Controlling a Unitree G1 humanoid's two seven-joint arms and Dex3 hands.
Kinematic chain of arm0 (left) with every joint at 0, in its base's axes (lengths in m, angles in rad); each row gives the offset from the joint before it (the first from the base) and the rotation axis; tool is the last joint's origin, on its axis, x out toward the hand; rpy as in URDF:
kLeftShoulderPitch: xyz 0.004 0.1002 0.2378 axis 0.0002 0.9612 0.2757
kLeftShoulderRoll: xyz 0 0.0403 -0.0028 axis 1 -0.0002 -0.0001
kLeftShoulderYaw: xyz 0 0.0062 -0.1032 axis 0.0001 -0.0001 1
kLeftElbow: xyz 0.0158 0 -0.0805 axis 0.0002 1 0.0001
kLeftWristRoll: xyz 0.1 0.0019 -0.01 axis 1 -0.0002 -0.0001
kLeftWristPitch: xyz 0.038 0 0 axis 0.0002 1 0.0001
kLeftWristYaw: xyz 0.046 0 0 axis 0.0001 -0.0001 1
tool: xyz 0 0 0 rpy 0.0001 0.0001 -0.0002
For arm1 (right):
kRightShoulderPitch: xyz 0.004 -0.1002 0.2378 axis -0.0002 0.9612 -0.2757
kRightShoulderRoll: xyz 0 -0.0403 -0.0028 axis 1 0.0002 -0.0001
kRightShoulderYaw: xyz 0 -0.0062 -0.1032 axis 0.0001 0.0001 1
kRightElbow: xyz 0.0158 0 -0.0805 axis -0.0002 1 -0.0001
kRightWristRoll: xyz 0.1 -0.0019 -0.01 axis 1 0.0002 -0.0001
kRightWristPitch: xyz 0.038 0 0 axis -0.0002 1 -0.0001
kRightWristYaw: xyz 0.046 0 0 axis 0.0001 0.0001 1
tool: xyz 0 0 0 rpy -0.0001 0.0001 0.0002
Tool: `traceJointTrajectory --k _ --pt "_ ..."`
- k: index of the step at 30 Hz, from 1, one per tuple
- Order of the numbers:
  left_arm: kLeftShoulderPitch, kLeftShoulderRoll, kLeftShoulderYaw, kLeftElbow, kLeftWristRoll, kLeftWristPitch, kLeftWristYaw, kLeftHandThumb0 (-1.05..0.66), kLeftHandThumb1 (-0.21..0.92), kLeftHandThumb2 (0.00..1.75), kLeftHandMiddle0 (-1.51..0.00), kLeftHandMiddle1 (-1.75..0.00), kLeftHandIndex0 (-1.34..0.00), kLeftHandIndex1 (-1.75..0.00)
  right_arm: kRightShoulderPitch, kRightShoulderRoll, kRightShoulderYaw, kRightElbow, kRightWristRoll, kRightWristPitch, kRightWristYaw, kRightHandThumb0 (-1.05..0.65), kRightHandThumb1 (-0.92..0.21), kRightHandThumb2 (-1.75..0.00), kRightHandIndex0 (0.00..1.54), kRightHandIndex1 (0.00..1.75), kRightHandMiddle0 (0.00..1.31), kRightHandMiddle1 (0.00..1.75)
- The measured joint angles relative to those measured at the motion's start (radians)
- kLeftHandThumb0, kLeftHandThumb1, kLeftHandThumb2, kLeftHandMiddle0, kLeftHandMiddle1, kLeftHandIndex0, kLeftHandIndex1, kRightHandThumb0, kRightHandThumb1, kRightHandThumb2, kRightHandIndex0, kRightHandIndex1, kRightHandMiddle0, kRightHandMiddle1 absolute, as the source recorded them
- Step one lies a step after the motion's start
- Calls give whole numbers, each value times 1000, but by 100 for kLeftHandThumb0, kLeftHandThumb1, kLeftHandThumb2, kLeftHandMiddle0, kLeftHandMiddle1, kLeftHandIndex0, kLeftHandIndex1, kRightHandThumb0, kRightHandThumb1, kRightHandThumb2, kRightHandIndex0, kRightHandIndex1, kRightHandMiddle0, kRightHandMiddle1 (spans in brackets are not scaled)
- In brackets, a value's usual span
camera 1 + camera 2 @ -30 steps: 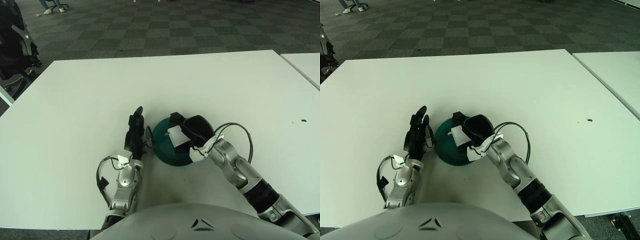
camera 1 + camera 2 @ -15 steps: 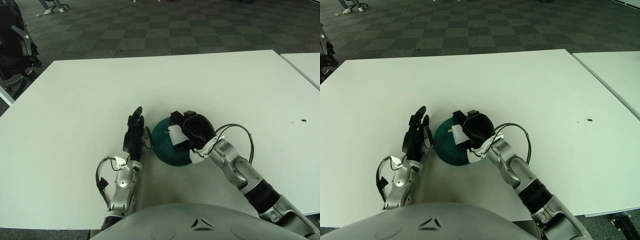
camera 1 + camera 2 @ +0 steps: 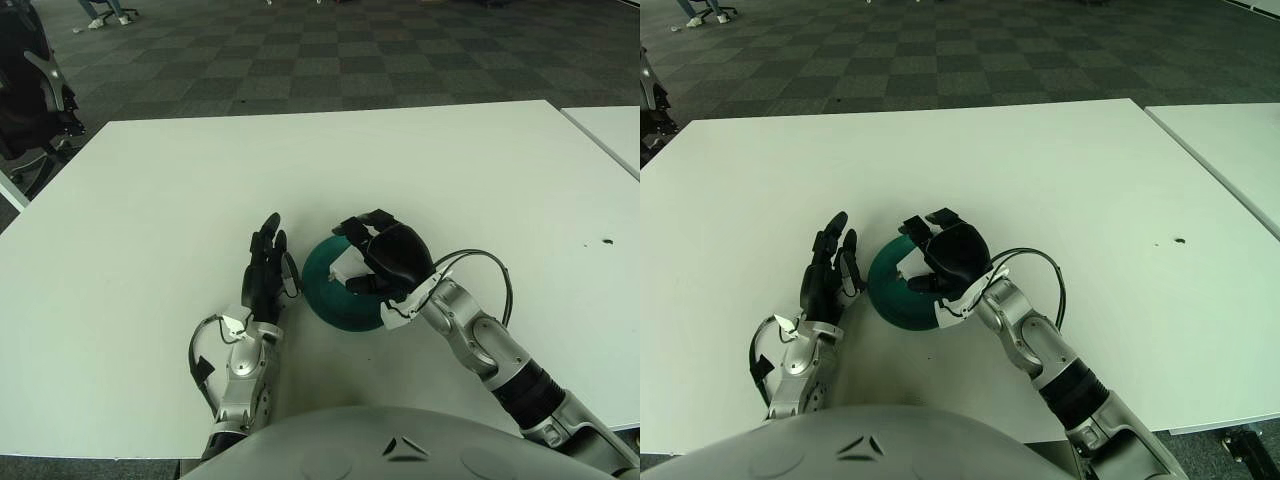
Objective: Put the charger into the plate.
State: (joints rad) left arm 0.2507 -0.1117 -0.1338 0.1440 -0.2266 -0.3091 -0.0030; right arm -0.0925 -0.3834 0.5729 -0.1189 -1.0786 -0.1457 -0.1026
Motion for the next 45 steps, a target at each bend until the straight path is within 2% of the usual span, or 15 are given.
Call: traceJointTrajectory --k 3,10,14,18,24,30,34,40,45 --pt "-9 -2 4 5 -10 0 12 -82 92 98 -20 -1 0 -55 0 -5 1 6 -11 -15 -31 -99 -92 -104 10 1 0 21" --pt "-6 -2 0 -8 -17 7 36 -80 92 98 -21 -2 0 -58 0 -13 1 27 -12 -43 -77 -99 -92 -107 5 0 0 7" --pt "-3 -1 -7 -16 19 -1 64 -82 92 98 -22 -2 0 -59 0 -12 -5 27 3 -58 -83 -99 -92 -106 3 0 0 3" --pt "4 1 -21 -48 86 1 111 -85 92 97 -22 -1 0 -57 8 9 -25 27 60 -73 -84 -99 -92 -104 1 0 0 0" --pt "47 6 -44 -109 112 20 115 -87 92 96 -21 -1 0 -54 34 60 -75 36 214 -102 -86 -98 -92 -105 0 0 0 0" --pt "29 5 -22 -26 79 -10 68 -86 92 97 -21 0 0 -53 26 121 -169 165 442 -174 -89 -97 -92 -109 0 0 0 0" --pt "28 4 -12 -15 78 -20 68 -86 92 98 -22 -1 0 -53 31 139 -234 208 559 -177 -79 -99 -92 -112 0 0 0 0" --pt "29 4 -3 -4 77 -34 67 -86 92 100 -22 -1 0 -54 47 139 -325 230 721 -201 -23 -104 -92 -116 0 0 0 0" --pt "28 4 1 4 79 -44 65 -86 92 100 -23 -1 0 -57 88 184 -396 225 924 -178 51 -103 -92 -118 0 0 1 1"
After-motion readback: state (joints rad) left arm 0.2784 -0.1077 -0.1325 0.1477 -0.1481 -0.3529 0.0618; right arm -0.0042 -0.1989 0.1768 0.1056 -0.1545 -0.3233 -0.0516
